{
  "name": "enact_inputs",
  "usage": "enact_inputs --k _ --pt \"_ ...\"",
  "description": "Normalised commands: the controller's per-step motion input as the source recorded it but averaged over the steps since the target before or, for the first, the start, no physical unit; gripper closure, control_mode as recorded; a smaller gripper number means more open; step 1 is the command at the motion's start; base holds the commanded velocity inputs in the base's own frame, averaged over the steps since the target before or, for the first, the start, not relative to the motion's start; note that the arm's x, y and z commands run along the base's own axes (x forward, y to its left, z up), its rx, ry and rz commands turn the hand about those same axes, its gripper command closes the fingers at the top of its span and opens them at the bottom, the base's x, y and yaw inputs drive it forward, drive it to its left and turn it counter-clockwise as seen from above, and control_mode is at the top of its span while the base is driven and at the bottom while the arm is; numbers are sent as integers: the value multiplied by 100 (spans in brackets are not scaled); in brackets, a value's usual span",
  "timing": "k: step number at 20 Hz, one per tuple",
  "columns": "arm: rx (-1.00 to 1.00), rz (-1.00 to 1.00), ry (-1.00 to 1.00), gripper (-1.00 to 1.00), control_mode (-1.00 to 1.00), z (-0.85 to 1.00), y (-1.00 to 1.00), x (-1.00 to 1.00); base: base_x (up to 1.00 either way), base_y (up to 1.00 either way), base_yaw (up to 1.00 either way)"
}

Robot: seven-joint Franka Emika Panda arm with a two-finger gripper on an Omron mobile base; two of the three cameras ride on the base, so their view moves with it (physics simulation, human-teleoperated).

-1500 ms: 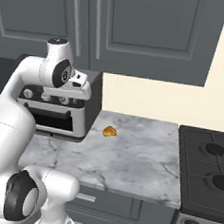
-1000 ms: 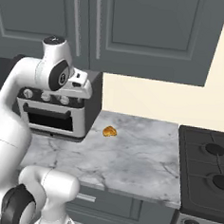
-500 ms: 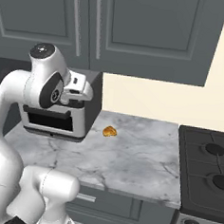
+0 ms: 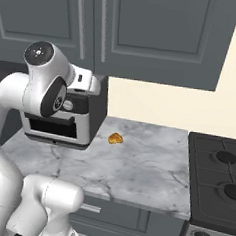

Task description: Pick the sponge and bar soap from the cabinet and place them on the counter.

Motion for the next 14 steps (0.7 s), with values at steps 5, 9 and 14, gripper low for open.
enact_inputs --k 5,9,14 --pt "1 -1 -13 -100 -100 52 0 0 0 0 0" --pt "0 -3 -11 -100 -100 45 0 0 0 0 0" --pt "0 -5 -9 -100 -100 48 -5 0 0 0 0"
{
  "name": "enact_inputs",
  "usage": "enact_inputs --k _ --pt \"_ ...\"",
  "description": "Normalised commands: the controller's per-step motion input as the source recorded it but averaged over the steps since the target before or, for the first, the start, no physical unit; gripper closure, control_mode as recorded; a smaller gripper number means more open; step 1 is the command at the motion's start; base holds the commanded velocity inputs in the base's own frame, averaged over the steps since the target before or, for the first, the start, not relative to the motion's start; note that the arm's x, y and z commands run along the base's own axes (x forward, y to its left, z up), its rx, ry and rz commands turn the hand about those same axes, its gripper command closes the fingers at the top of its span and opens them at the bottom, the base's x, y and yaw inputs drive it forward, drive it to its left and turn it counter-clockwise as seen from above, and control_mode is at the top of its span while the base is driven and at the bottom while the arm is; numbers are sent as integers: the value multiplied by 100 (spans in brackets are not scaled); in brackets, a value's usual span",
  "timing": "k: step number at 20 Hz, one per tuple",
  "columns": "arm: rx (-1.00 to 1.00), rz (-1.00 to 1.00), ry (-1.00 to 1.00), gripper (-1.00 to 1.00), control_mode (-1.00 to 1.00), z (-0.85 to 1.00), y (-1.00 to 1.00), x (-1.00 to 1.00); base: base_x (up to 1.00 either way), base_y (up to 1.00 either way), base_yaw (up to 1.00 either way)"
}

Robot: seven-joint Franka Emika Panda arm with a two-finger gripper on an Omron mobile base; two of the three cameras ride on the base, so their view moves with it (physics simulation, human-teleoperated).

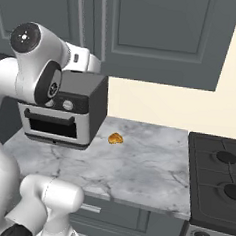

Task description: Pick the sponge and bar soap from the cabinet and place them on the counter.

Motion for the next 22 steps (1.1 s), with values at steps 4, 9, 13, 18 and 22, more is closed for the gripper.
enact_inputs --k 4,9,13,18,22 --pt "0 -3 -9 -100 -100 44 -10 5 0 0 0" --pt "0 0 -9 -100 -100 37 -14 11 0 0 0" --pt "0 0 -10 -100 -100 23 -5 16 0 0 0" --pt "0 0 -7 -100 -100 15 -2 17 0 0 0" --pt "1 0 -3 -100 -100 7 -4 22 0 0 0"
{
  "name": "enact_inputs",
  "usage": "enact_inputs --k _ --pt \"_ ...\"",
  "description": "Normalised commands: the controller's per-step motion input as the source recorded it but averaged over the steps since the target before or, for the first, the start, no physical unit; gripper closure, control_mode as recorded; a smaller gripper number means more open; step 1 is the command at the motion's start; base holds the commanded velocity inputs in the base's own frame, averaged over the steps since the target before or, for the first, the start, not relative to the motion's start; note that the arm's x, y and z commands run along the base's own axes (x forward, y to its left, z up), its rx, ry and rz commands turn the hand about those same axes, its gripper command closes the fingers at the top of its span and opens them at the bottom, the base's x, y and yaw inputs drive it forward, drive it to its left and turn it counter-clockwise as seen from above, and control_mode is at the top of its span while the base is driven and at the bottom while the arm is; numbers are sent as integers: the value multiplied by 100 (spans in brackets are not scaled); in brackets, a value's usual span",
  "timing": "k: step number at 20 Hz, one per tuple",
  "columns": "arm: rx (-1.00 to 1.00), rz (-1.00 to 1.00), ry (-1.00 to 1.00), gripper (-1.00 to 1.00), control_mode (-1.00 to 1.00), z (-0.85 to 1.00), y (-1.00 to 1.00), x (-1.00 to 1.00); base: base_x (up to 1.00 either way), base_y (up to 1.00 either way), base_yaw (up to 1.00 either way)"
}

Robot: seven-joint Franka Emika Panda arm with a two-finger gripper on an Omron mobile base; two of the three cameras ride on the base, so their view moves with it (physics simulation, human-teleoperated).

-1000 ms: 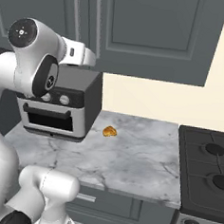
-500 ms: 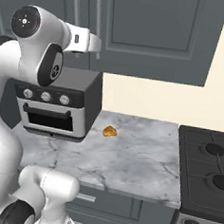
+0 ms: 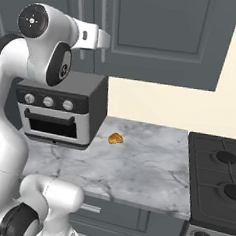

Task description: Pick the sponge and bar soap from the cabinet and place them on the counter.

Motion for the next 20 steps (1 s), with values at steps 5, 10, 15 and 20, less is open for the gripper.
enact_inputs --k 5,10,15,20 --pt "4 0 0 -100 -100 6 -10 27 0 0 0" --pt "3 0 0 -100 -100 0 -6 33 0 0 0" --pt "2 1 0 -100 -100 0 -1 35 0 0 0" --pt "2 2 -1 -100 -100 0 0 31 0 0 0"
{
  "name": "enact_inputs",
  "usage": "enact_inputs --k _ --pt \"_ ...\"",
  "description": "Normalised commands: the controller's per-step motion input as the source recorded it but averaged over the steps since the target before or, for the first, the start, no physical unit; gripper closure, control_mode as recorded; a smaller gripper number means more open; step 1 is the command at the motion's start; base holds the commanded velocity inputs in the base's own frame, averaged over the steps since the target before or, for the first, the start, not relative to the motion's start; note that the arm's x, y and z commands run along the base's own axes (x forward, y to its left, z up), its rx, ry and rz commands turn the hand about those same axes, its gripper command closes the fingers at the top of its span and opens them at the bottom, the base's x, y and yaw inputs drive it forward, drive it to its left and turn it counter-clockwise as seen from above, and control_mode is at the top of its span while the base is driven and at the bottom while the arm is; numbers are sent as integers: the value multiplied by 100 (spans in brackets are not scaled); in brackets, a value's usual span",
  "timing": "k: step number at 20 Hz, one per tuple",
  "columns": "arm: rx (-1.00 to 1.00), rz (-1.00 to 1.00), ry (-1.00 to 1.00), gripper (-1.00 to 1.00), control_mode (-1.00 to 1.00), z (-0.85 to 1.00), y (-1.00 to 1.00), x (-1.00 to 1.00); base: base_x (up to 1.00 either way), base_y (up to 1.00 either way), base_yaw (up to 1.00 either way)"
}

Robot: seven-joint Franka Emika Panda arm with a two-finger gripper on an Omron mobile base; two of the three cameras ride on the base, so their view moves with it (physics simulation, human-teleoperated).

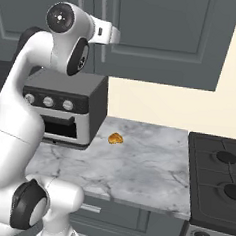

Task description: Pick the sponge and bar soap from the cabinet and place them on the counter.

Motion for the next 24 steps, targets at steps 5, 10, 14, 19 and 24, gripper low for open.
enact_inputs --k 5,10,14,19,24 --pt "2 1 0 -100 -100 0 -1 32 0 0 0" --pt "2 0 0 -100 -100 0 -3 31 0 0 0" --pt "2 0 0 -100 -100 0 -6 27 0 0 0" --pt "2 0 0 -100 -100 -2 -3 17 0 0 0" --pt "1 0 0 -100 -100 -5 0 16 0 0 0"
